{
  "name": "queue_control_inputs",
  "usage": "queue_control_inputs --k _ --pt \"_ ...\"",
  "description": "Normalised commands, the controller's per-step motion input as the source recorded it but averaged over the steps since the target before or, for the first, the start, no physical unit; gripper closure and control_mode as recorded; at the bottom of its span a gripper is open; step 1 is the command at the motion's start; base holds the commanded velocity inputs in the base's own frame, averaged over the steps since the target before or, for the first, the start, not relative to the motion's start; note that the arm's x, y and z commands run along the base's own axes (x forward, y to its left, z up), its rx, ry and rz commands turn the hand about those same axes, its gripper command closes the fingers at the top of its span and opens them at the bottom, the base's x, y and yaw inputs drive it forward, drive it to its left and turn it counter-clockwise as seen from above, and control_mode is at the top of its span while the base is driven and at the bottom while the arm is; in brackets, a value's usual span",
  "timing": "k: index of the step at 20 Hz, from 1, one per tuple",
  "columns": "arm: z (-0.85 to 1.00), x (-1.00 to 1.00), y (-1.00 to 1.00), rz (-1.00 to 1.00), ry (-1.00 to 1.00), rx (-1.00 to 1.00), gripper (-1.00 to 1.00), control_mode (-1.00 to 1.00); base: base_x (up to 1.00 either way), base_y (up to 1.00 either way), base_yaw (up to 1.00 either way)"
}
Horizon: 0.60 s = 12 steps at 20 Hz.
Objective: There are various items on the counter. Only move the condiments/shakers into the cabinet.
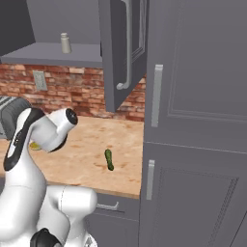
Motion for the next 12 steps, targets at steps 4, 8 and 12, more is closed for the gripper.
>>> queue_control_inputs --k 4,8,12 --pt "-0.07 0.01 0.01 0.06 -0.01 0.15 -1.0 -1.0 0.0 0.0 0.0" --pt "-0.03 0.01 0.13 0.0 0.02 0.01 -1.0 -1.0 0.0 0.0 0.0" --pt "-0.06 0.2 0.26 0.01 0.09 0.0 -1.0 -1.0 0.0 0.0 0.0"
